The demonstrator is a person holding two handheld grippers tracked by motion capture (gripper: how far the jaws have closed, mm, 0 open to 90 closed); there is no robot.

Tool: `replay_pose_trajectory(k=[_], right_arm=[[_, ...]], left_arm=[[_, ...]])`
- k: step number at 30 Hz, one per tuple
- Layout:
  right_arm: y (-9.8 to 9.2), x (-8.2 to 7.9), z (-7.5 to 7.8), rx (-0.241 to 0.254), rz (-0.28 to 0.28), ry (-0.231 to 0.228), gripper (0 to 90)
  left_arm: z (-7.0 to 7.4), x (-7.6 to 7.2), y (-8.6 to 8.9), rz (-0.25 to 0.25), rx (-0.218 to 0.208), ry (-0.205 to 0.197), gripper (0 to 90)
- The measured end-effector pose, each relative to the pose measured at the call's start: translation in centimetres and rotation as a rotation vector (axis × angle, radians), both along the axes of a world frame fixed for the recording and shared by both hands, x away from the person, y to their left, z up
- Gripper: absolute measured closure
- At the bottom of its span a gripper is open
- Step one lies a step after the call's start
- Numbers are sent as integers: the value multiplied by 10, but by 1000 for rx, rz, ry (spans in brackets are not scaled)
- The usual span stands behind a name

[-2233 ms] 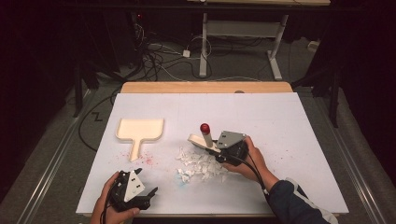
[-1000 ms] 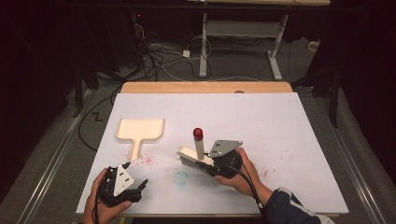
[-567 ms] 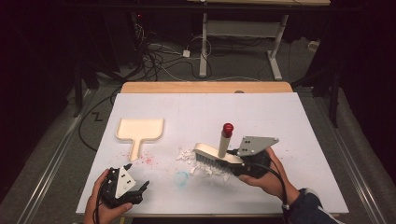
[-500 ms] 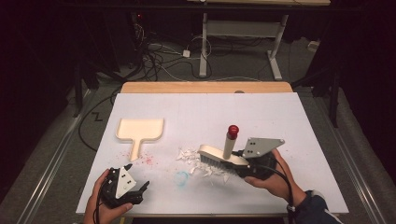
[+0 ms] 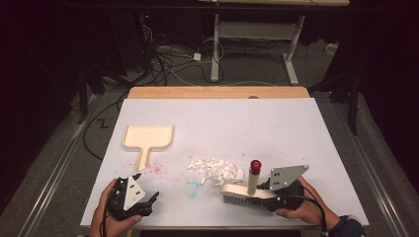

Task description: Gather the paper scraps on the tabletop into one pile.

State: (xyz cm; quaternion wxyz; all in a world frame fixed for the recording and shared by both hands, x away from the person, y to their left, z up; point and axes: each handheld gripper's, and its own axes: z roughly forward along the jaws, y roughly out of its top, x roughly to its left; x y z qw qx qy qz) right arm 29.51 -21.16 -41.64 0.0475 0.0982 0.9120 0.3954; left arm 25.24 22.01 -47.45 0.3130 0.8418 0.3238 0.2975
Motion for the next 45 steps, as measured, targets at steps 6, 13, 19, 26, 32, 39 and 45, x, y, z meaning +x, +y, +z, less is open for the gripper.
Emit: replay_pose_trajectory(k=[6,13,19,26,32,39,45], right_arm=[[-3,21,-4,3,-74,9,677],[5,32,-1,5,-138,-74,677],[-6,27,8,77,-189,-99,675],[-22,16,28,140,-357,-143,675],[-34,29,17,81,-516,-174,675],[-32,45,-7,-65,-691,-321,676],[-16,48,-15,-41,-718,-257,677]], left_arm=[[0,1,-1,-13,-6,4,189],[-2,1,-6,-15,9,22,189],[-5,-1,-8,-12,42,29,188],[-3,-2,-7,-10,31,19,188],[-3,-1,-8,-13,37,19,188],[-3,-1,-9,-16,45,22,188],[-3,-1,-8,-19,36,32,189]])
